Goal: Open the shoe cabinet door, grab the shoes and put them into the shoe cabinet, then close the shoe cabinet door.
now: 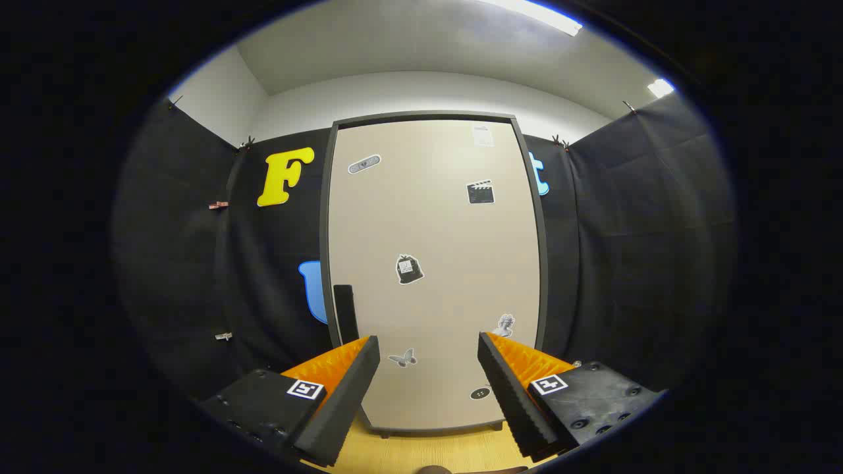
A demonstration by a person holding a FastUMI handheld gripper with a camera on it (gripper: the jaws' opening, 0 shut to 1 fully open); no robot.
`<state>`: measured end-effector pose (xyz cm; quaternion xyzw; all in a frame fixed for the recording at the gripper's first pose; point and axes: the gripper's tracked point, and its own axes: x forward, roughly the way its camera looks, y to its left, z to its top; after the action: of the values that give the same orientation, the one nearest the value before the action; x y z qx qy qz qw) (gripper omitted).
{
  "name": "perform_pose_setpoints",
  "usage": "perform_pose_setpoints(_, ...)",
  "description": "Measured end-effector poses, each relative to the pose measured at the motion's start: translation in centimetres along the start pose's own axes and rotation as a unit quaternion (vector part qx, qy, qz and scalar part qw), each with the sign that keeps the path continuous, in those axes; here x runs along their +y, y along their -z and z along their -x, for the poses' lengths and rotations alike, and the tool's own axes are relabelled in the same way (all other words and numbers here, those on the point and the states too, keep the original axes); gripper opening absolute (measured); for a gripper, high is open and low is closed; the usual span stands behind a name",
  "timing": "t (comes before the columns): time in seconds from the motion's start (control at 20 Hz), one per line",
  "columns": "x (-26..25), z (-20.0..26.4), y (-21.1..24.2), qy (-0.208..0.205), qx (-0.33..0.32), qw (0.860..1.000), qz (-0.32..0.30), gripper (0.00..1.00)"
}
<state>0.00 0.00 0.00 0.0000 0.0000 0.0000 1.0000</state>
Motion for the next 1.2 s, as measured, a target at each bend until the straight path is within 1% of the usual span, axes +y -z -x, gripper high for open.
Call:
perform_pose_setpoints(0.35,1.8,-0.6,0.9,-0.021,0.017,1.000,0.001,0.98)
perform_pose_setpoints(0.7,3.6,-1.7,1.5,-0.033,0.020,0.999,0.004,0.98)
perform_pose_setpoints(0.95,5.8,-3.5,2.1,-0.046,0.026,0.999,-0.002,0.98)
perform_pose_setpoints(1.2,9.1,-6.2,2.7,-0.062,0.027,0.998,-0.008,0.98)
